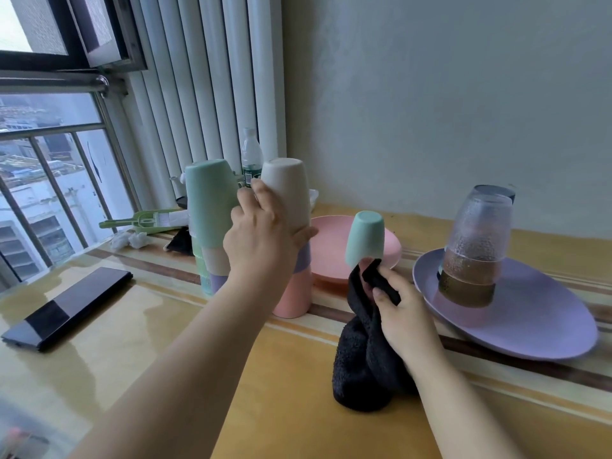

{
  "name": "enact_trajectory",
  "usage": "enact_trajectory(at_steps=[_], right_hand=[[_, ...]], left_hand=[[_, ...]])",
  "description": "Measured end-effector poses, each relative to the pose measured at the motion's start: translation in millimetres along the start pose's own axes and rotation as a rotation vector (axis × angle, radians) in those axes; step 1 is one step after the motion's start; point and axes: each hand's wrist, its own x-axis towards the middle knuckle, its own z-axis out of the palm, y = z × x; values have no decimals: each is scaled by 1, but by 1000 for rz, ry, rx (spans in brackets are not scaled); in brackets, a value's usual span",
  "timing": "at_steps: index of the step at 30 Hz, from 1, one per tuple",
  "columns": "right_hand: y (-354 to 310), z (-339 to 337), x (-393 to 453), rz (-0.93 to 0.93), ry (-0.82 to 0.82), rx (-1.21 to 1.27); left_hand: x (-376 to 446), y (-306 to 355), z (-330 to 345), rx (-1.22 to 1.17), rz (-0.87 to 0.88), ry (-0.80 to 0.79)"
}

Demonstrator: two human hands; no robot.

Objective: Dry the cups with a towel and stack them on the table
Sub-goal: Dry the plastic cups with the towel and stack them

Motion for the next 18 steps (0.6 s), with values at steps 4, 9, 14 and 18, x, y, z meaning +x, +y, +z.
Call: enact_trajectory(at_steps=[4,9,14,18], right_hand=[[2,0,2,-2,5,-14],[4,0,3,-12,3,-15],[7,-3,7,-17,33,-5],[10,-10,13,10,171,73]], left_hand=[[-3,-3,3,-65,2,9],[-9,-6,4,-121,27,107],[-37,7,26,-354,661,359],[-44,37,62,-513,418,-149]])
